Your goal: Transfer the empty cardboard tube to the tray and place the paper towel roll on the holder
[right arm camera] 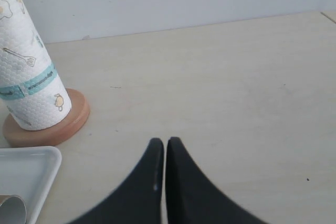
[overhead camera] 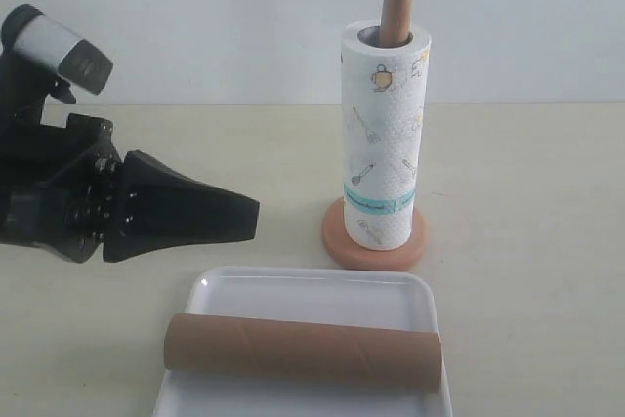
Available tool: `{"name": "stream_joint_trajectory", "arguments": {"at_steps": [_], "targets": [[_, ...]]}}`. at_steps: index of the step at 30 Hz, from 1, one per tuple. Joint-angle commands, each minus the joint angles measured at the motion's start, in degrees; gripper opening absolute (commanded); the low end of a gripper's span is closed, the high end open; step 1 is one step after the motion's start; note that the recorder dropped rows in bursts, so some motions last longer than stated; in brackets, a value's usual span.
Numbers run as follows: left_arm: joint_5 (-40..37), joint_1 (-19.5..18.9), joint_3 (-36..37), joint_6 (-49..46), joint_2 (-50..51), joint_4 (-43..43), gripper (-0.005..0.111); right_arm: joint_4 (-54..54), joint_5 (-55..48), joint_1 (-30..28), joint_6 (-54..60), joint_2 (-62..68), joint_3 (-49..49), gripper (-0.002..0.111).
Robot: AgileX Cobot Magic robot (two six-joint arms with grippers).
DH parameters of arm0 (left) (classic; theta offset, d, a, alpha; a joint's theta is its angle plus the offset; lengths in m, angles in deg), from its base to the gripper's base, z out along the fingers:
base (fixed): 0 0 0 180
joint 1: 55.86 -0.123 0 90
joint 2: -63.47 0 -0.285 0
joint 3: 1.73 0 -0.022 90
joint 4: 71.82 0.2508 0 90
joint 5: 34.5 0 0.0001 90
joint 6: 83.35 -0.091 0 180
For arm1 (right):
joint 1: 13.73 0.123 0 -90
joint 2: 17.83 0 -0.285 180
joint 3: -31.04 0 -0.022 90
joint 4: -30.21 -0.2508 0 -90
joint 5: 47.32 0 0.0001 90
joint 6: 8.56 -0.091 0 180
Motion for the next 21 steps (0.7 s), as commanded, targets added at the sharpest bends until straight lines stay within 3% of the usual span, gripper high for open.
{"name": "stream_joint_trajectory", "arguments": {"at_steps": [1,17,21], "targets": [[0.43,-0.13,1.26,-0.44,-2.03,-1.07,0.004,0.44,0.17,-0.13,-0.05,-0.27,0.0,0.001],[0.43,-0.13,1.26,-0.38,-2.01,-1.07,0.004,0.44,0.17,-0.13,-0.05,-0.27,0.0,0.001],[0.43,-0.13,1.26,9.22,-2.35,-1.07,0.004,0.44,0.17,-0.13,-0.05,-0.27,0.0,0.001]]}}
